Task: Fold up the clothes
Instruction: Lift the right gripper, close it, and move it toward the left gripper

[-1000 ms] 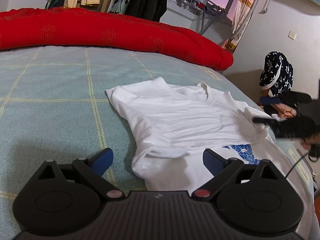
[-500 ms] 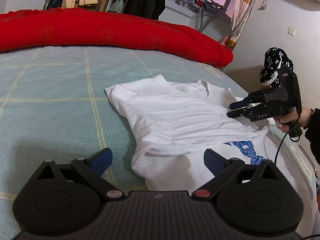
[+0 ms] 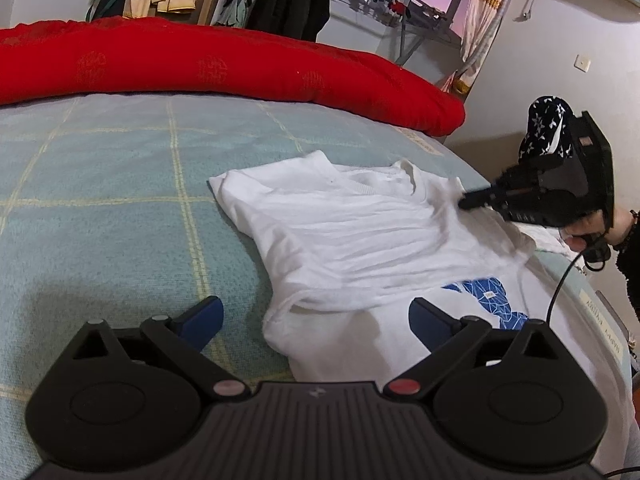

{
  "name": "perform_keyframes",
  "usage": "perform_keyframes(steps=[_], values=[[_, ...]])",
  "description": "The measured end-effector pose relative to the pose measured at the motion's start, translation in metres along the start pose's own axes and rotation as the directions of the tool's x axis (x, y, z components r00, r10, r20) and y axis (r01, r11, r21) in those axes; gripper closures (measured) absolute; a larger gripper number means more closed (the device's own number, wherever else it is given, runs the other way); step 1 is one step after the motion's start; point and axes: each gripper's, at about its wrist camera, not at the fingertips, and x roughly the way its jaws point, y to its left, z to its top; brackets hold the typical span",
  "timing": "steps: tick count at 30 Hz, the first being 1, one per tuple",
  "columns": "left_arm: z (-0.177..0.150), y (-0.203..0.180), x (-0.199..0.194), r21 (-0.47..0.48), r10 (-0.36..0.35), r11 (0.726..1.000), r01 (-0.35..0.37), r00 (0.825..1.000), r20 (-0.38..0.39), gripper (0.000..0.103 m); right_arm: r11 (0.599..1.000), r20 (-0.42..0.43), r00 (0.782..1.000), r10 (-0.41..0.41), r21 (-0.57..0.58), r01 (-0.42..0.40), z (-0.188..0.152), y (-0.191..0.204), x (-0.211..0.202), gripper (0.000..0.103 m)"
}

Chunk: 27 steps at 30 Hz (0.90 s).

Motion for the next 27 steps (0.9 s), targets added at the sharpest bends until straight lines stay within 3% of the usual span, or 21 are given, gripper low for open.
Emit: perform_keyframes(steps=[4,9,12,14,17,27], values=[[0.000,0.001,-0.001,-0.004,-0.002,1.000,0.002,1.000,0.001,0.004,0.998,0.001,0.998,-0.064,0.019,0.064,0.013,-0.009,0.011,0.096],[0.001,0.002,-0.003,-0.016,-0.006,1.000,0.006,1.000,0.006,0.004,0.996,-0.081,0.992,-0.094,0.003,0.094,0.015,-0.009,0.030,0.094],[0.001,0.003,-0.005,-0.023,-0.008,1.000,0.008,1.000,0.013,0.004,0.996,-0.018,0.996,-0.091,0.004,0.091,0.027,-0.005,0.014,0.088],[0.002,0.005,-0.005,-0.027,-0.011,1.000,0.011,1.000,0.012,0.004,0.999,0.046,0.998,-0.032,0.033,0.030,0.041,-0.003,0.002,0.082],[0.002,0.006,-0.005,-0.030,-0.013,0.999,0.014,1.000,0.012,0.004,0.998,0.089,0.994,0.062,0.009,-0.063,0.063,0.012,0.005,0.081],[0.003,0.008,-0.006,-0.038,-0.020,0.999,0.020,1.000,0.016,0.004,0.970,0.007,0.974,0.225,-0.097,-0.224,0.096,0.066,0.070,0.081]])
